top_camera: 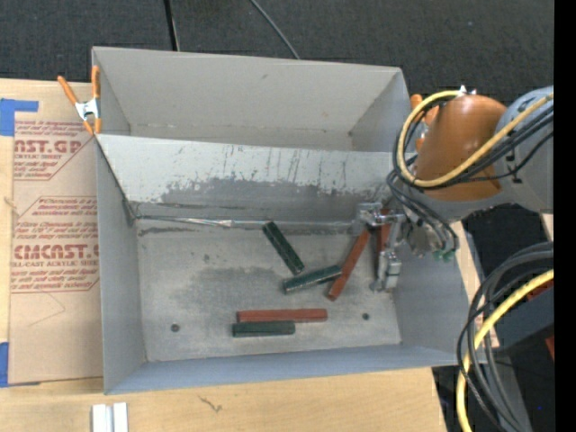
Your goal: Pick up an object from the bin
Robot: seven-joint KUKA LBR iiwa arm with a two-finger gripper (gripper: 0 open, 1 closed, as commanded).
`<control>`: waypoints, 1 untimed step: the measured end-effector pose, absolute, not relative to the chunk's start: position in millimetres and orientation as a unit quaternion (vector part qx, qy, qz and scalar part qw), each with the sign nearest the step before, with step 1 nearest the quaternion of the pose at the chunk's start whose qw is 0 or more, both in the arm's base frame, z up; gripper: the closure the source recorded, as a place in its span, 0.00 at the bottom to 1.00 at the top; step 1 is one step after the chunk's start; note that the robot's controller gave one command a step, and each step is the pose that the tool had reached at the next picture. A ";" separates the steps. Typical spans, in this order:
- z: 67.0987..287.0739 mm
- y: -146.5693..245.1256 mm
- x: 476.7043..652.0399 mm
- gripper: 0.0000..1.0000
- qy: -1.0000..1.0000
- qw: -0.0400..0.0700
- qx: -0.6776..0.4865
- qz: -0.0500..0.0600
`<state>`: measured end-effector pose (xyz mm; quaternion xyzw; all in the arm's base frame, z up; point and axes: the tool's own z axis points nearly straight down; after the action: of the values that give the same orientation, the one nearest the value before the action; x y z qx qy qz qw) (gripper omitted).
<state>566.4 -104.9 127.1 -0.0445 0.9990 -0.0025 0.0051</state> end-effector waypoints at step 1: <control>76.1 -54.4 591.0 1.00 0.983 0.001 -0.185 0.000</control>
Offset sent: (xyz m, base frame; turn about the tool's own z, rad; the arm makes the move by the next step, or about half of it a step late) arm 0.0000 0.0000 0.0000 0.0000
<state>591.0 -54.4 76.1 -0.1847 0.9828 0.0005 0.0011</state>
